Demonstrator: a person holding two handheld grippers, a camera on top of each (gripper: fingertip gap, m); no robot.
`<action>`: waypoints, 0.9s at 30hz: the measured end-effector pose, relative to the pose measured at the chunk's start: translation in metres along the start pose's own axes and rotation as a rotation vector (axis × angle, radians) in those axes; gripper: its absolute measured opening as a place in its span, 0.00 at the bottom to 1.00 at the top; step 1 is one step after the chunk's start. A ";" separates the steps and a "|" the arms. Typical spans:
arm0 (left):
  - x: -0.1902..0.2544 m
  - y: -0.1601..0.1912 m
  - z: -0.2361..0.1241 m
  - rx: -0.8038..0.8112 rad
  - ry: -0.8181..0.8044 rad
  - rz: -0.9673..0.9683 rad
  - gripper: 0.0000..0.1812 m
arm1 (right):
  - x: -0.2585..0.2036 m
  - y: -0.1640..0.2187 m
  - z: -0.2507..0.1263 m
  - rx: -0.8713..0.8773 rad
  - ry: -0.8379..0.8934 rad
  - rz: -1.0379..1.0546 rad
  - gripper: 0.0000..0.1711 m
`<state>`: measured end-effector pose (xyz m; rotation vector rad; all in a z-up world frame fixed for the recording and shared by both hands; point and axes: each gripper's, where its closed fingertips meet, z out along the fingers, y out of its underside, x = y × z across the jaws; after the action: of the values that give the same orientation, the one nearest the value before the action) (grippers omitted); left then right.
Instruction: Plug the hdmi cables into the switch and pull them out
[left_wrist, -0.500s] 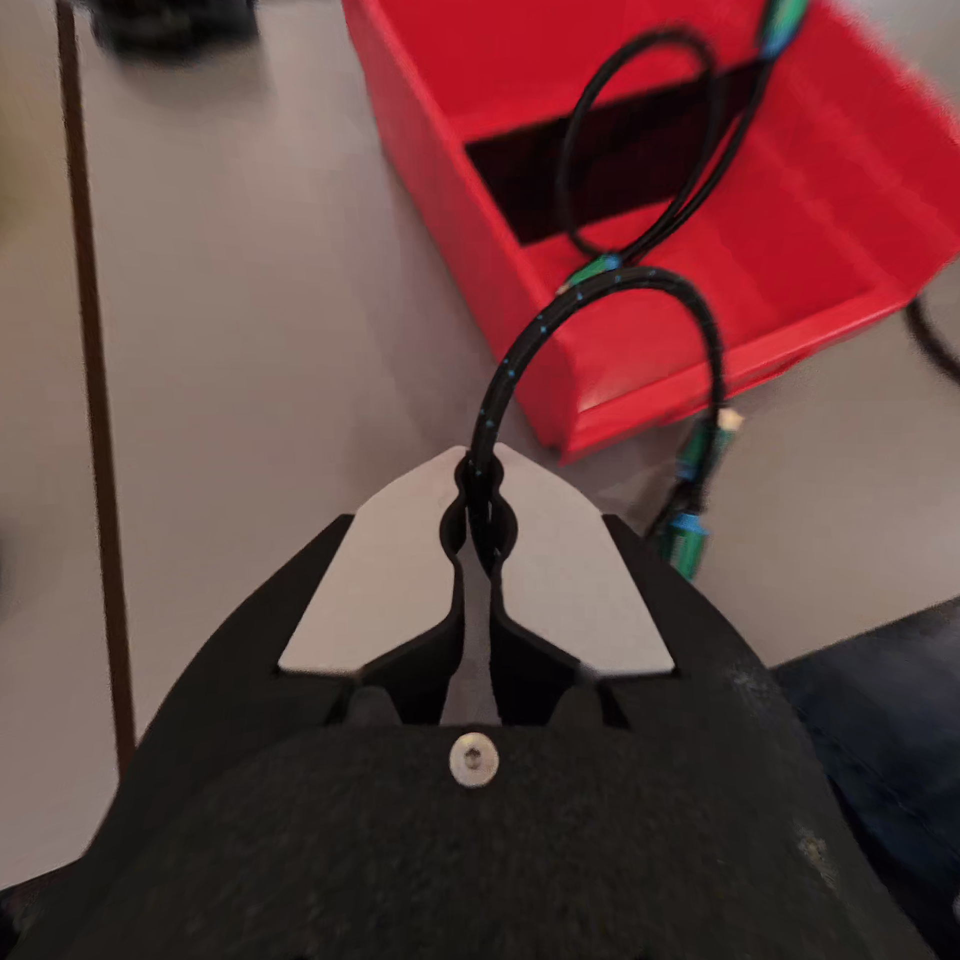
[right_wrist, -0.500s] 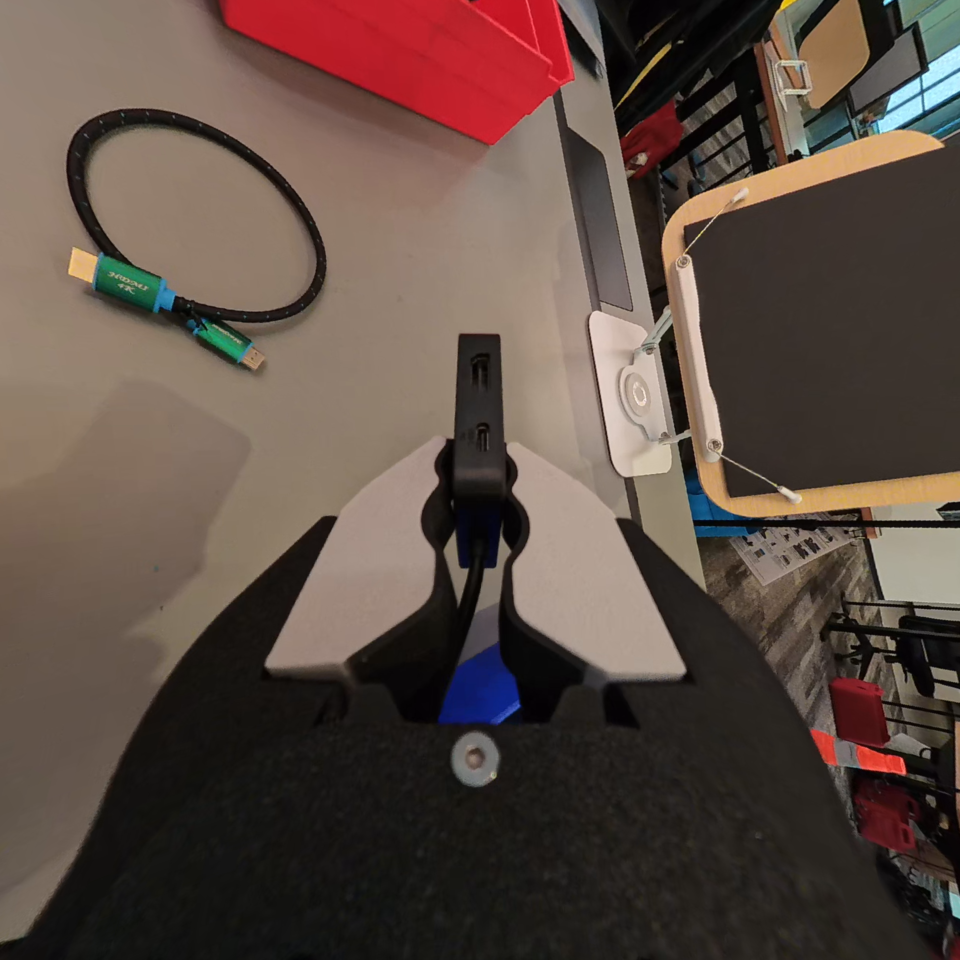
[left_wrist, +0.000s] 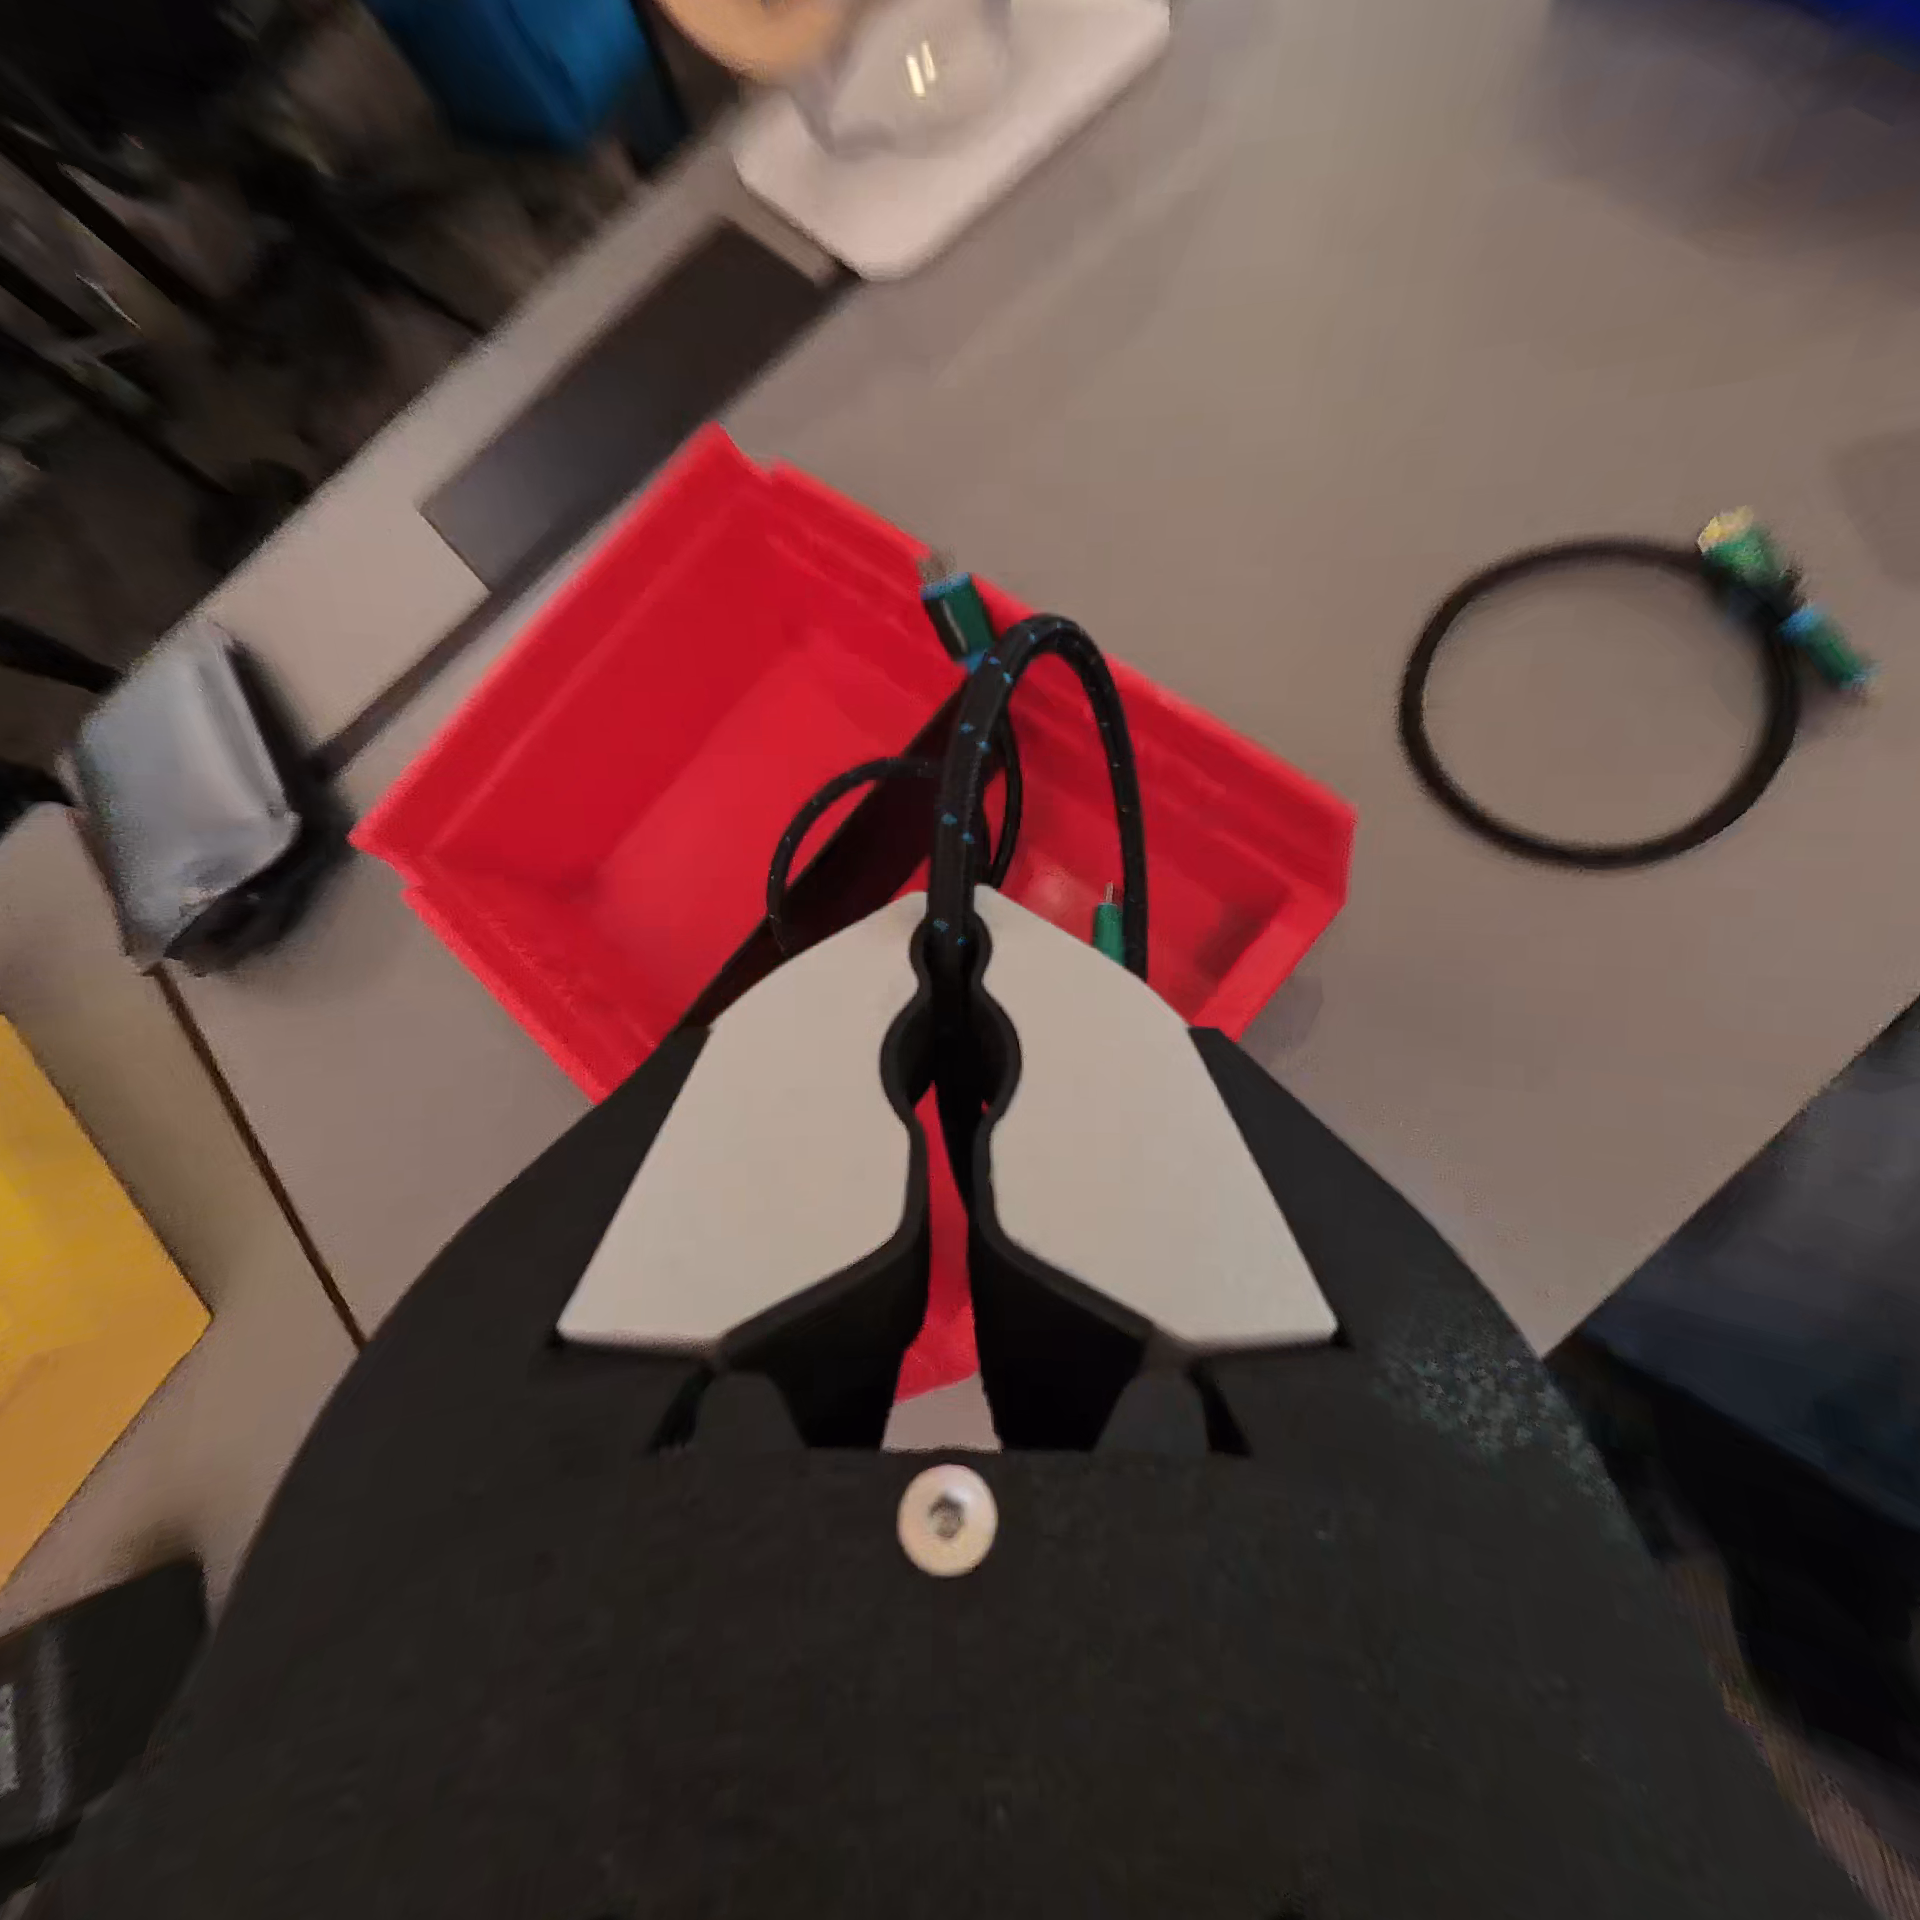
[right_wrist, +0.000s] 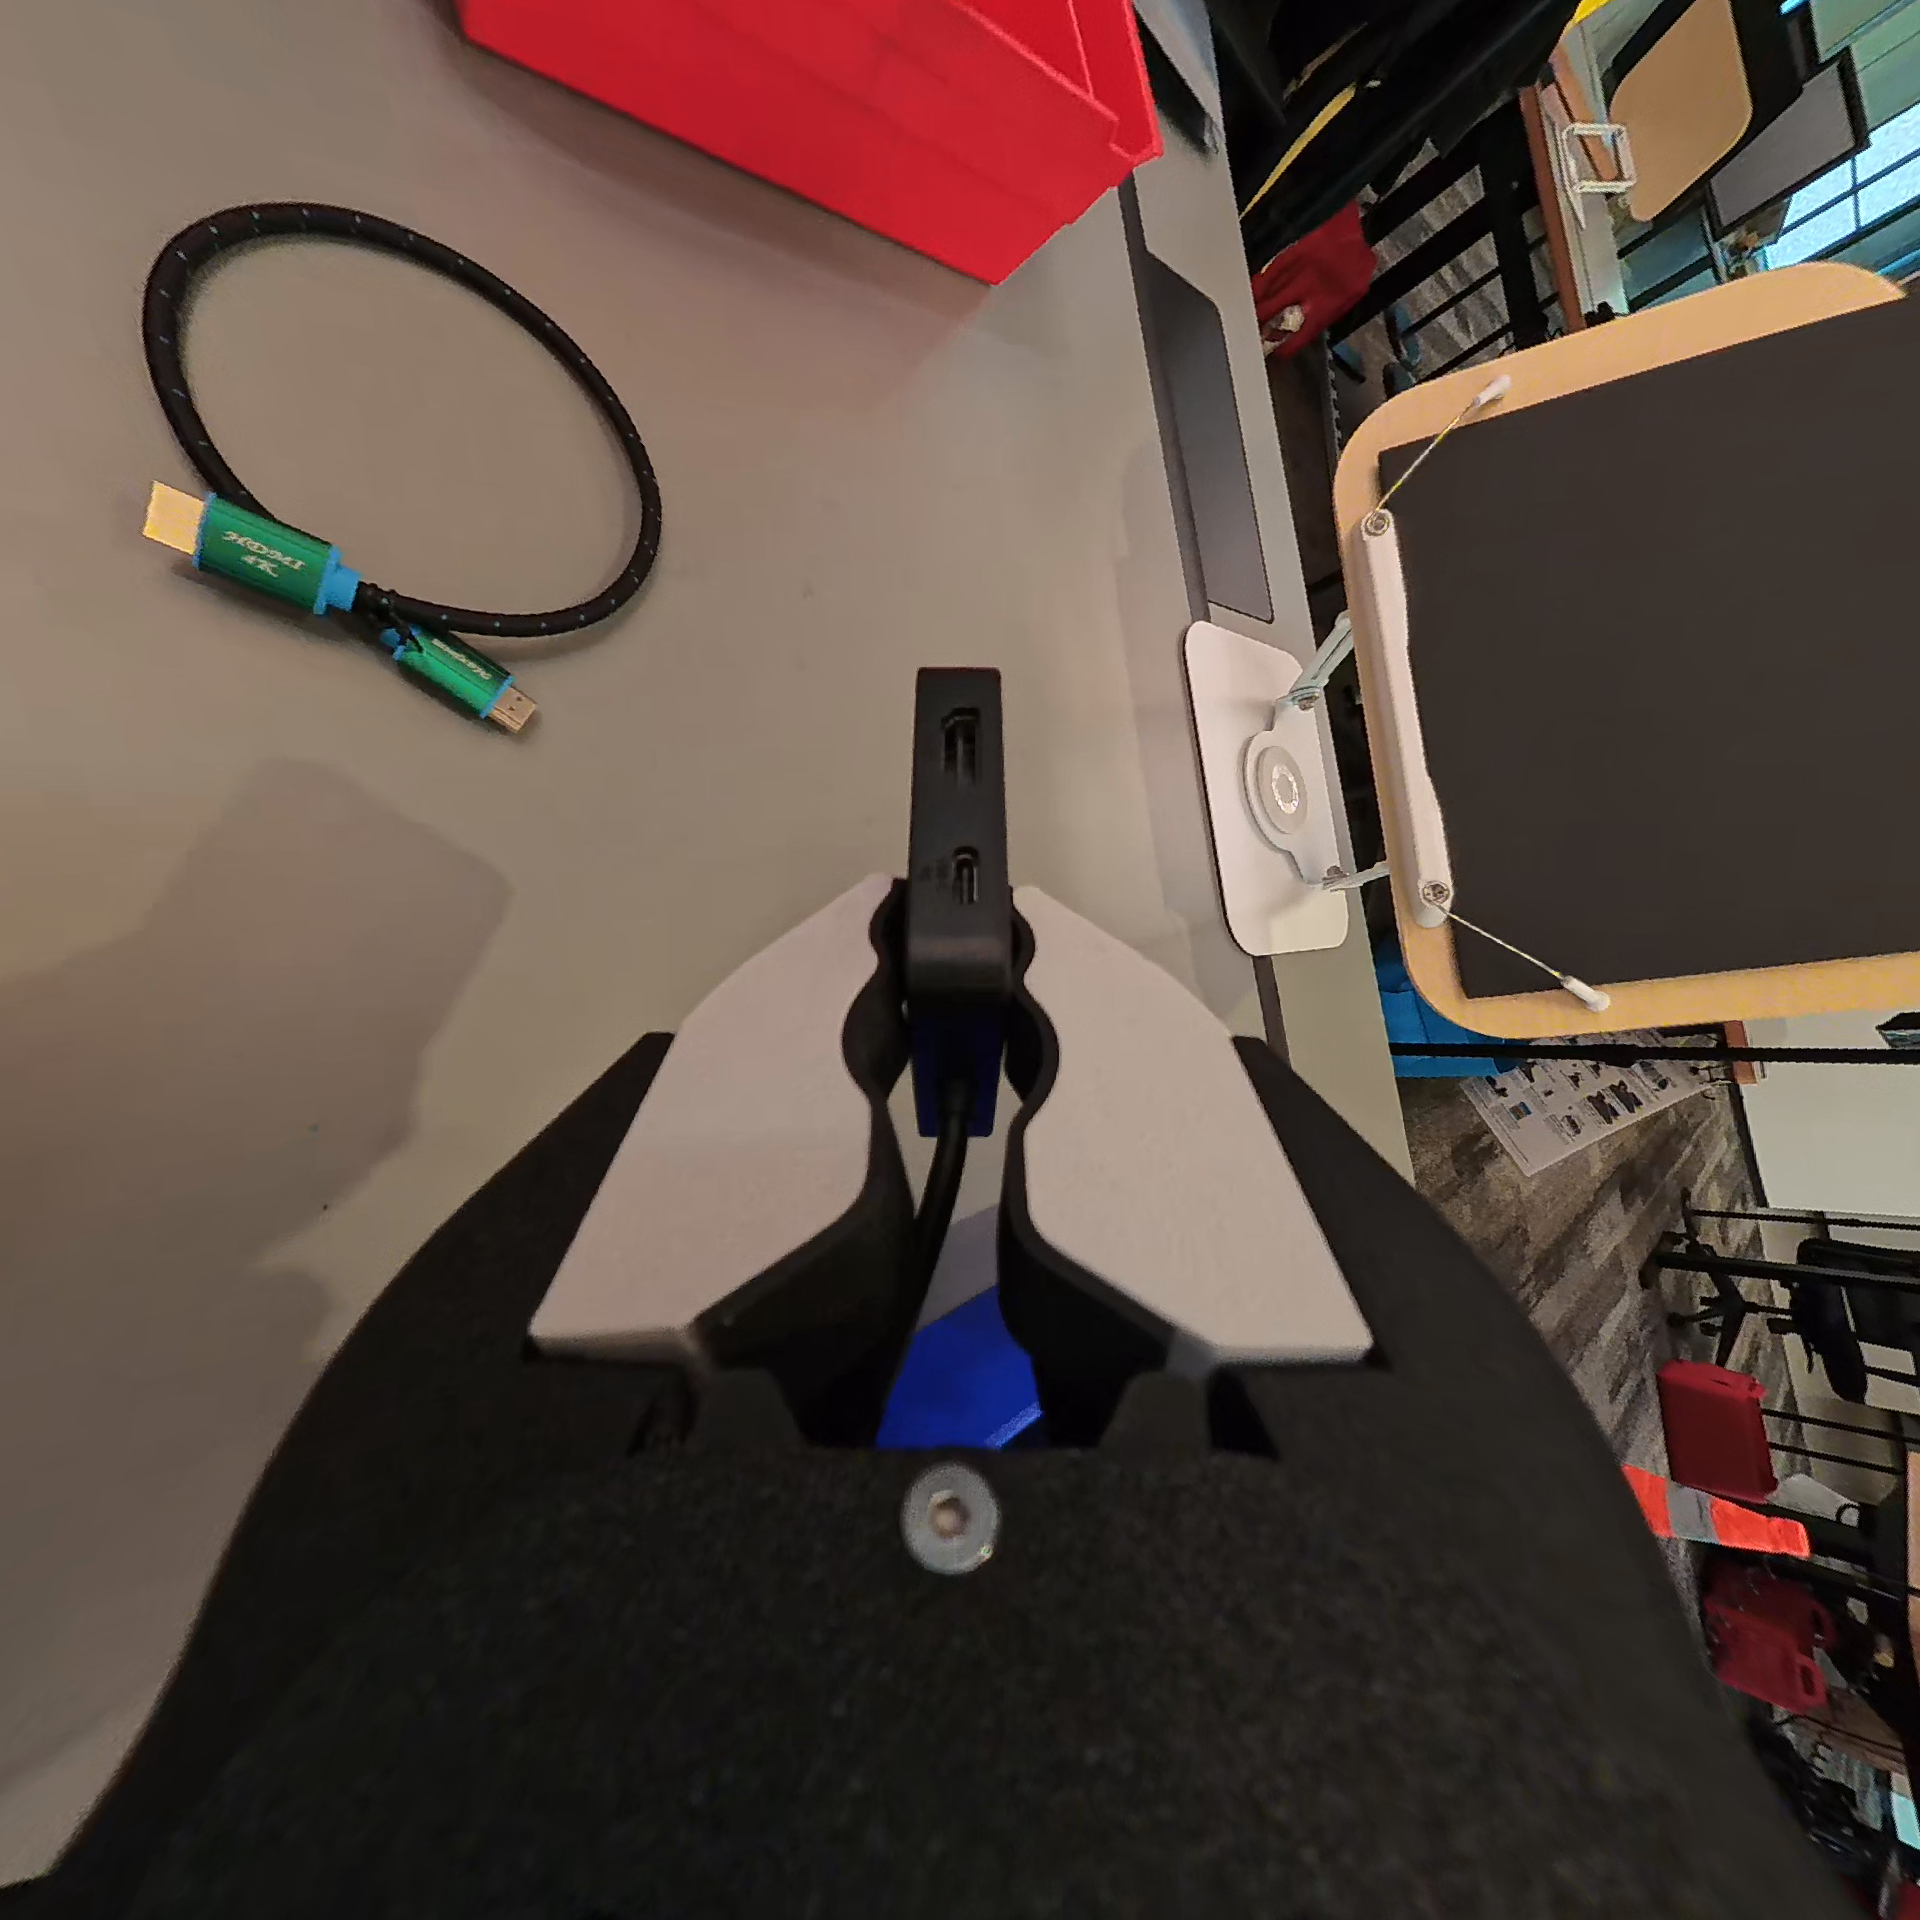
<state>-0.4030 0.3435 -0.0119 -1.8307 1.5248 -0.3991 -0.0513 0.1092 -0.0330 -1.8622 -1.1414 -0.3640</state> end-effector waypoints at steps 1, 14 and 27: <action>-0.001 0.008 0.019 -0.051 0.043 0.005 0.00 | 0.000 -0.001 -0.001 0.005 0.002 0.002 0.08; -0.044 0.047 0.129 -0.389 -0.017 0.210 0.16 | -0.003 0.000 0.002 0.004 -0.018 0.008 0.09; -0.010 0.076 0.080 -0.477 0.337 -0.080 0.03 | -0.002 0.005 0.004 0.000 -0.026 0.020 0.09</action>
<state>-0.4096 0.3749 -0.1177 -2.2848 1.9025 -0.4233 -0.0493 0.1103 -0.0396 -1.8824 -1.1392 -0.3298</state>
